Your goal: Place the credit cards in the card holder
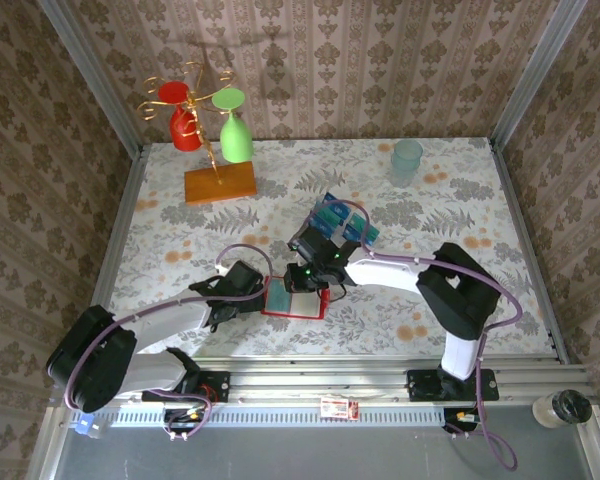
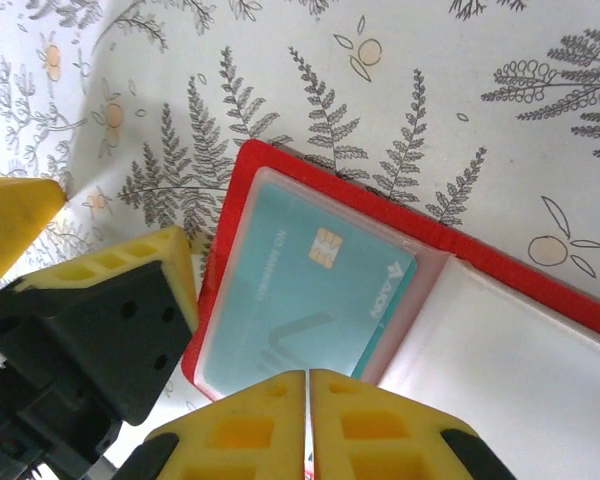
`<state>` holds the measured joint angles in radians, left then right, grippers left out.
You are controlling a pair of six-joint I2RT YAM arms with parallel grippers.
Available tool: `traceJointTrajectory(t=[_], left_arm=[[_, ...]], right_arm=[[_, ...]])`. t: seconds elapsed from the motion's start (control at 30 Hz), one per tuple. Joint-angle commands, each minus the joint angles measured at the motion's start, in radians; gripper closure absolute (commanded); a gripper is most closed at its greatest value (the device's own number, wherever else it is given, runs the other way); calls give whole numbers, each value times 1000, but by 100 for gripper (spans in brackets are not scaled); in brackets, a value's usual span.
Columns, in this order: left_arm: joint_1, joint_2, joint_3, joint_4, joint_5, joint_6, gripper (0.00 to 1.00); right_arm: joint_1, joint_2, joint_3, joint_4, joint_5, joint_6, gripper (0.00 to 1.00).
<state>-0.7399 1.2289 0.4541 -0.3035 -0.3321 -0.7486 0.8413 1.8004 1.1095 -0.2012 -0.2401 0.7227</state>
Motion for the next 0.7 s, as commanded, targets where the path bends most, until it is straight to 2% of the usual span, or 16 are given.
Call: traceJointTrajectory(t=[0.0,0.17,0.37,0.67], left_arm=[[-14,-45,21,-78,13,-11,0],[-15,-137,40,-157,-42,-3,0],[-31,-214,56,-164,-35,-18,0],[-146,-168,130,-127,-41,-52,0]], right_arm=[[-16,-65,-25,-58,21,-44,88],[-31,-124,-81,-78,32,-70,87],[-33,-156,-182,-19,35,-54,87],[-93,-187,-255,-11,70,-81,90]])
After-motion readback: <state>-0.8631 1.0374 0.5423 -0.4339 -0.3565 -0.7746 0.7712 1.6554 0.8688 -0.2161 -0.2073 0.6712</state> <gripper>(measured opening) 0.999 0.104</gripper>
